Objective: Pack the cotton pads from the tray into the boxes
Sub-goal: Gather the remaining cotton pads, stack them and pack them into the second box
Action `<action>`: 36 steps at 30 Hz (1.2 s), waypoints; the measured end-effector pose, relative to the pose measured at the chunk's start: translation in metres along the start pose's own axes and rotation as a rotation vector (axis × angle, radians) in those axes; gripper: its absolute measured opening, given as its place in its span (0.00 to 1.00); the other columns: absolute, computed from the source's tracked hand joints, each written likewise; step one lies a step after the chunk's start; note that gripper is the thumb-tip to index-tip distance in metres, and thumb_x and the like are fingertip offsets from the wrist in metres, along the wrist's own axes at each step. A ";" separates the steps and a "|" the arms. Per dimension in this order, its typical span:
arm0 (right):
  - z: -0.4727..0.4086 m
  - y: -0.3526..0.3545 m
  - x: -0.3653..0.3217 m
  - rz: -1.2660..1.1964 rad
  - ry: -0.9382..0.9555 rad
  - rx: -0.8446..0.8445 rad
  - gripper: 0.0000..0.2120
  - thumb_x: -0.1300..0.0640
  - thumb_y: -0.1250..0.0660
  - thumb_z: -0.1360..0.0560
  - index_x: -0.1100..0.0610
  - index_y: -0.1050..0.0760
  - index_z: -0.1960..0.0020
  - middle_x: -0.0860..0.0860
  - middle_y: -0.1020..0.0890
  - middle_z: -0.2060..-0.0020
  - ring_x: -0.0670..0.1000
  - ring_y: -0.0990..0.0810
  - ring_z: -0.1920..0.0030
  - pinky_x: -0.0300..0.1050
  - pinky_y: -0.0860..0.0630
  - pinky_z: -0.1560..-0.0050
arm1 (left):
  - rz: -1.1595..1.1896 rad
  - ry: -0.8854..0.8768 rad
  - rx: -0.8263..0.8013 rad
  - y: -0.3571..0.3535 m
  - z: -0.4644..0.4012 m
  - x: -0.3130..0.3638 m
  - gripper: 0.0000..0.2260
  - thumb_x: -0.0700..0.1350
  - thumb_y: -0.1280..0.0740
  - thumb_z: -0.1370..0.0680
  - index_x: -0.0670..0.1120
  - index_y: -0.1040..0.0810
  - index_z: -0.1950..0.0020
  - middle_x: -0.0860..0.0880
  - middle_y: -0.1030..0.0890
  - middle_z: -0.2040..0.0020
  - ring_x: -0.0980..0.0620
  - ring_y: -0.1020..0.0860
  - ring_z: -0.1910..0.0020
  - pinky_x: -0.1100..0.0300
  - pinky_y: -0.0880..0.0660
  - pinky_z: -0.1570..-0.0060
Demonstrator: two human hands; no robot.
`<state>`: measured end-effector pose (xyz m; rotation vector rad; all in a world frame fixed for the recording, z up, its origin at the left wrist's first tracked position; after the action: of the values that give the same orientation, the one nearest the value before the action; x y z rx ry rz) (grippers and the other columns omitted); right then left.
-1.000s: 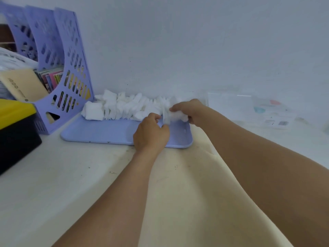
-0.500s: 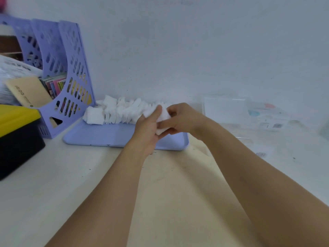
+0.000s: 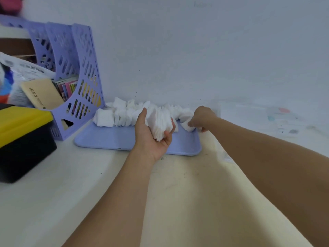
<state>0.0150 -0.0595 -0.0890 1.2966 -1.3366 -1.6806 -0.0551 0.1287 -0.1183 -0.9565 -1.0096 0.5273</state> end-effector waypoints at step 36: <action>0.118 0.084 0.031 -0.563 0.690 -0.200 0.06 0.59 0.29 0.21 0.58 0.16 0.46 0.56 0.14 0.53 0.50 0.17 0.59 0.43 0.20 0.59 | -0.602 0.070 -0.145 -0.058 0.034 -0.054 0.21 0.56 0.39 0.18 0.44 0.22 0.32 0.40 0.18 0.37 0.37 0.19 0.40 0.53 0.18 0.62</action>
<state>-0.1148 -0.0717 -0.0186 1.9968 -0.4093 -1.4215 -0.1129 0.0729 -0.0872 -0.7394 -1.2169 -0.0809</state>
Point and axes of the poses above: each hand's wrist, its own z-axis away from the middle knuckle, its own y-axis out of the back of the hand, x = y × z, the point moved 4 cm from there along -z, towards the middle knuckle
